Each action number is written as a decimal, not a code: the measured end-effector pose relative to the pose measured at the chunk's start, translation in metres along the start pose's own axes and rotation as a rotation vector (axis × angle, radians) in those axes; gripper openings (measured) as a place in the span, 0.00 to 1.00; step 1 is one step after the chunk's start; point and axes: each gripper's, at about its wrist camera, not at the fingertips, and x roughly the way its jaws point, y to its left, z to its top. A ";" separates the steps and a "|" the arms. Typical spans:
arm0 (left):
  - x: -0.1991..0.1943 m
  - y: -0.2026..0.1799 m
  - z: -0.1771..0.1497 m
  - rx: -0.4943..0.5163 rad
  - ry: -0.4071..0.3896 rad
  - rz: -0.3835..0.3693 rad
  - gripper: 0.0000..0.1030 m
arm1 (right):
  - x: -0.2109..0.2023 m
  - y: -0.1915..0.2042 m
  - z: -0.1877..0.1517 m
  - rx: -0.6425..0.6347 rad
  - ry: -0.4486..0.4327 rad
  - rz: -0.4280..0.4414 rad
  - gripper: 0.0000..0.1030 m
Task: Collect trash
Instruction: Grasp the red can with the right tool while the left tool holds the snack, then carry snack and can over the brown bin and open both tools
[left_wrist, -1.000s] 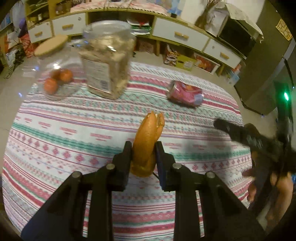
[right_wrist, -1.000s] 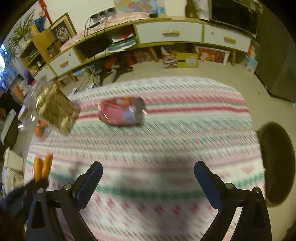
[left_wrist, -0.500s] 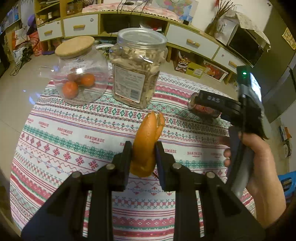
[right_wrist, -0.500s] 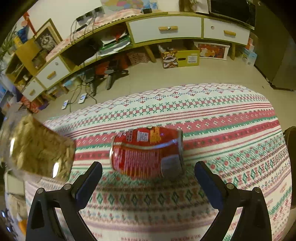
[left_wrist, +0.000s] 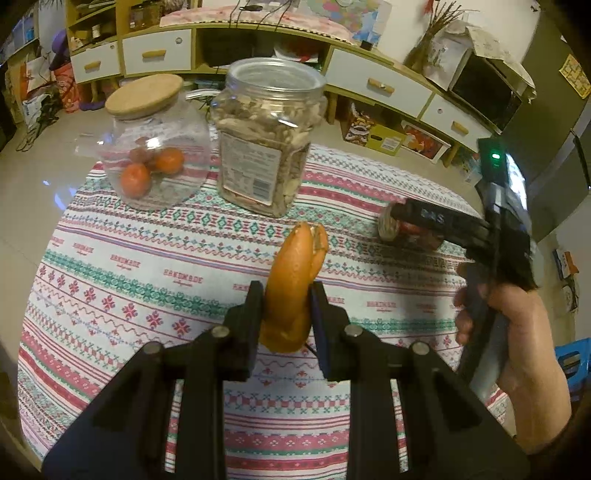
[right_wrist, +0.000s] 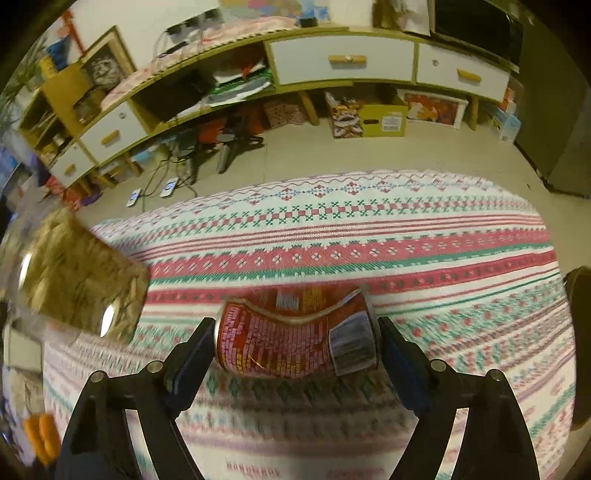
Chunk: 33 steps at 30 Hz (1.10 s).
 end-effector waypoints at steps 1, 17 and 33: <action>-0.001 -0.004 -0.001 0.005 -0.001 -0.007 0.26 | -0.009 -0.003 -0.004 -0.005 -0.003 0.003 0.83; -0.013 -0.094 -0.033 0.136 -0.012 -0.100 0.26 | -0.139 -0.107 -0.083 0.012 -0.111 -0.014 0.83; 0.012 -0.238 -0.064 0.331 0.018 -0.206 0.26 | -0.197 -0.266 -0.127 0.164 -0.167 -0.124 0.83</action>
